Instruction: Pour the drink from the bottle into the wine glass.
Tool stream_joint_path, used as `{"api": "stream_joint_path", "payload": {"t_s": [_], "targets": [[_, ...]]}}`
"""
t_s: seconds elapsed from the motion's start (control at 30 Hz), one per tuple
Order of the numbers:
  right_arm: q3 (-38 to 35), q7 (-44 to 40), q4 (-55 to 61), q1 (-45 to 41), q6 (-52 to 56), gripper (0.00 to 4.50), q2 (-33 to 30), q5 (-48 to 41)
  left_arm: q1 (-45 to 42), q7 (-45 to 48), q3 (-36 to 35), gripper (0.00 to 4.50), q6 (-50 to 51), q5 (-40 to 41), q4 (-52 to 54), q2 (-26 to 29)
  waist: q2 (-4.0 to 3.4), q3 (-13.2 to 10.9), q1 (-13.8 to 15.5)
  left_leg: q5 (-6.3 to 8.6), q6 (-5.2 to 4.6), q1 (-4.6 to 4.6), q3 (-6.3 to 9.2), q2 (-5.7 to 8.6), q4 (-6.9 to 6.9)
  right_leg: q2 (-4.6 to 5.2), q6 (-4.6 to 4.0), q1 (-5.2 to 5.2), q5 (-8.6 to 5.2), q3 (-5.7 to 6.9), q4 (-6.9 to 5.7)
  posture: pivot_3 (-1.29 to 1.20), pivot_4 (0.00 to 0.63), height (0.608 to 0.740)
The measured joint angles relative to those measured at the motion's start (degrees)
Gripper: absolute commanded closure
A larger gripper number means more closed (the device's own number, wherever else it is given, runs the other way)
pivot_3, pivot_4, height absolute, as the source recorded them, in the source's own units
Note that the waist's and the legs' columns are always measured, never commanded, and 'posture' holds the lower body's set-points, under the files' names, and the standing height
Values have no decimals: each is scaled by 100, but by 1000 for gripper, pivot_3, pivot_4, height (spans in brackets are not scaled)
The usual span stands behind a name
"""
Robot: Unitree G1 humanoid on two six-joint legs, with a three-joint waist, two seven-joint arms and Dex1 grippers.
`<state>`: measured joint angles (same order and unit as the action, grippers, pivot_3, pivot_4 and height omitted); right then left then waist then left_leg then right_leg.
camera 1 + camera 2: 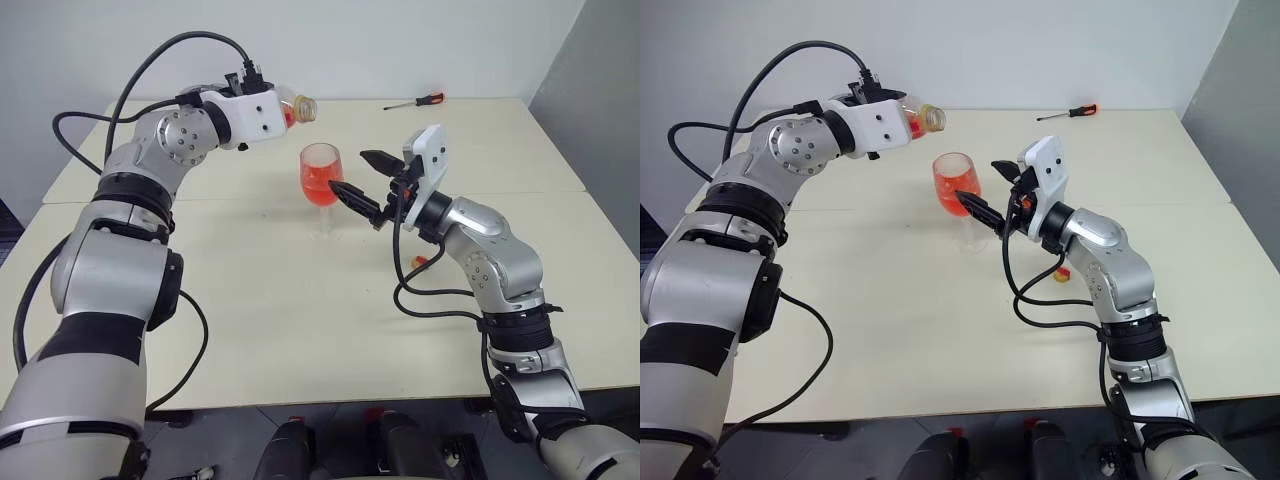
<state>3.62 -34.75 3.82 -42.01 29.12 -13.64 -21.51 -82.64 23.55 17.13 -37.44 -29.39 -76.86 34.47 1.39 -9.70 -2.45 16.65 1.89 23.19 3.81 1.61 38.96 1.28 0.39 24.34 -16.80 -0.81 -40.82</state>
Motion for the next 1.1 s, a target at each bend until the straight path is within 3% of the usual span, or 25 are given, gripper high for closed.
{"api": "stream_joint_path", "payload": {"t_s": [0.43, 0.7, 0.83, 1.1], "targets": [[97, -152, 520, 361, 158, 0, -318, -6, 409, 719, -1524, 2795, 1251, 1707, 285, -314, 2, 4, -59, 0, 0, -1, 2, -2, 2, 0, 0, 0, 0, -2, -6, 0, 150, 740], [365, -331, 1511, 1040, 340, 0, -689, -8, 1551, 475, -2411, 2795, 2291, 2740, 1294, -403, 6, 6, -82, 0, 1, 0, 17, -4, 4, 0, 0, -1, 0, -11, -7, 0, 150, 740], [451, -353, 1717, 1340, 344, 0, -797, 9, 2448, 189, -2753, 2795, 2733, 3198, 2335, -619, 8, 15, -75, 0, 1, -4, 20, -4, 6, 2, 0, -9, 0, -12, -4, 0, 150, 740], [504, -123, 1921, 1721, 375, 0, -772, 17, 3718, -317, -2941, 2795, 3641, 3602, 3615, -1028, 17, 20, -49, 0, 1, -5, 21, -4, 7, 2, -1, -11, 0, -10, -5, 0, 150, 740]]}}
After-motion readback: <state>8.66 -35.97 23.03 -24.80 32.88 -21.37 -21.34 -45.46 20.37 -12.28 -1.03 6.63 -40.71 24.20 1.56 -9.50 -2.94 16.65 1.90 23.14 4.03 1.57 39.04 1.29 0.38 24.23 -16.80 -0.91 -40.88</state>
